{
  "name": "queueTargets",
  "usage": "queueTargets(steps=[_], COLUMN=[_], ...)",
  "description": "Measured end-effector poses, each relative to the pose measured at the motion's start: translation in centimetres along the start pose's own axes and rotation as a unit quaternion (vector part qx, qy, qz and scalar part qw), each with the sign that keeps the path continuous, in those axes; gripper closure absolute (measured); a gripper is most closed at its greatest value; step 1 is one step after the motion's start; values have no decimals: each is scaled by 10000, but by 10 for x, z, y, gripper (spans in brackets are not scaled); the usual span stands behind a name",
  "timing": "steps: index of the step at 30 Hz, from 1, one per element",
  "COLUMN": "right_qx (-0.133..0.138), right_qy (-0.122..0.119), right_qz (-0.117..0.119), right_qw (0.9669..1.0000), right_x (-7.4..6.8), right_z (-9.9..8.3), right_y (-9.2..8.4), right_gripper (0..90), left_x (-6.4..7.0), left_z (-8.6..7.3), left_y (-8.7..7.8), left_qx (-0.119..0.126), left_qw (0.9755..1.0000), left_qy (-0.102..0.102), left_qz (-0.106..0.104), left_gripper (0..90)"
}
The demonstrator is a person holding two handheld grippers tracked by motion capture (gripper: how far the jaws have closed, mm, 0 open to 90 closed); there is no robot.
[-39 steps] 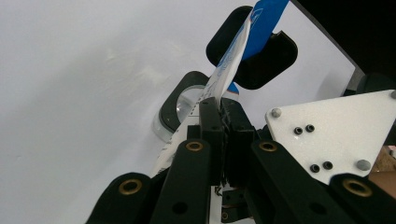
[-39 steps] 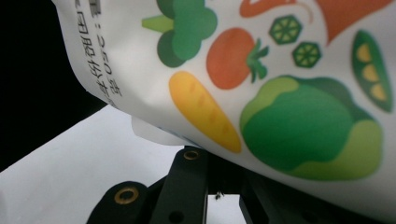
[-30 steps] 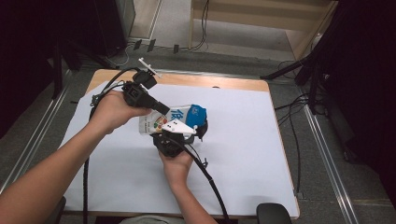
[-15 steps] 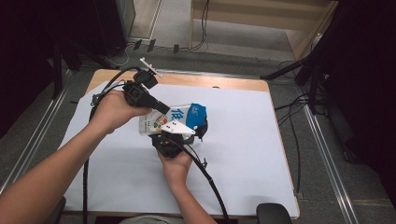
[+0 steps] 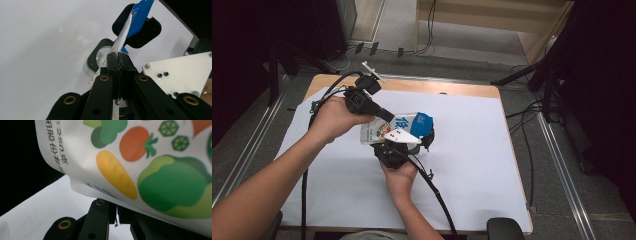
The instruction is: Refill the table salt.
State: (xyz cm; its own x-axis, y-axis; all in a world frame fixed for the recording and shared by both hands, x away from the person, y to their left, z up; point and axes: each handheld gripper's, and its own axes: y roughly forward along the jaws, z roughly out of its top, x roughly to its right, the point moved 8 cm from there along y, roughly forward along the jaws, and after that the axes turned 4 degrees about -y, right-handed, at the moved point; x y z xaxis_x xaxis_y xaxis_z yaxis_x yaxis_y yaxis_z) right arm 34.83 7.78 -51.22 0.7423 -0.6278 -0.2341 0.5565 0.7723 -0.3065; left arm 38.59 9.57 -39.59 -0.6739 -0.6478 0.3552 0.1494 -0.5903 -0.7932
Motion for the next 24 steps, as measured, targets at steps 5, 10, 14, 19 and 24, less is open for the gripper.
queueTargets(steps=[5,10,14,19,24], right_qx=[-8,-9,-14,-10,30], right_qy=[-7,-31,-55,-7,41], right_qz=[16,9,5,-1,-24], right_qw=[10000,10000,10000,10000,10000], right_x=[-1,-1,-1,-1,-1], right_z=[1,1,1,1,3], right_y=[0,0,0,0,0], right_gripper=[882,882,879,876,869], left_x=[0,-1,-1,-1,0], left_z=[0,-1,-1,0,0], left_y=[0,-2,-2,-1,-1], left_qx=[13,28,48,53,60], left_qw=[10000,10000,10000,10000,10000], left_qy=[1,-13,-16,3,-12], left_qz=[-12,-30,-24,-46,-41], left_gripper=[900,900,900,897,898])
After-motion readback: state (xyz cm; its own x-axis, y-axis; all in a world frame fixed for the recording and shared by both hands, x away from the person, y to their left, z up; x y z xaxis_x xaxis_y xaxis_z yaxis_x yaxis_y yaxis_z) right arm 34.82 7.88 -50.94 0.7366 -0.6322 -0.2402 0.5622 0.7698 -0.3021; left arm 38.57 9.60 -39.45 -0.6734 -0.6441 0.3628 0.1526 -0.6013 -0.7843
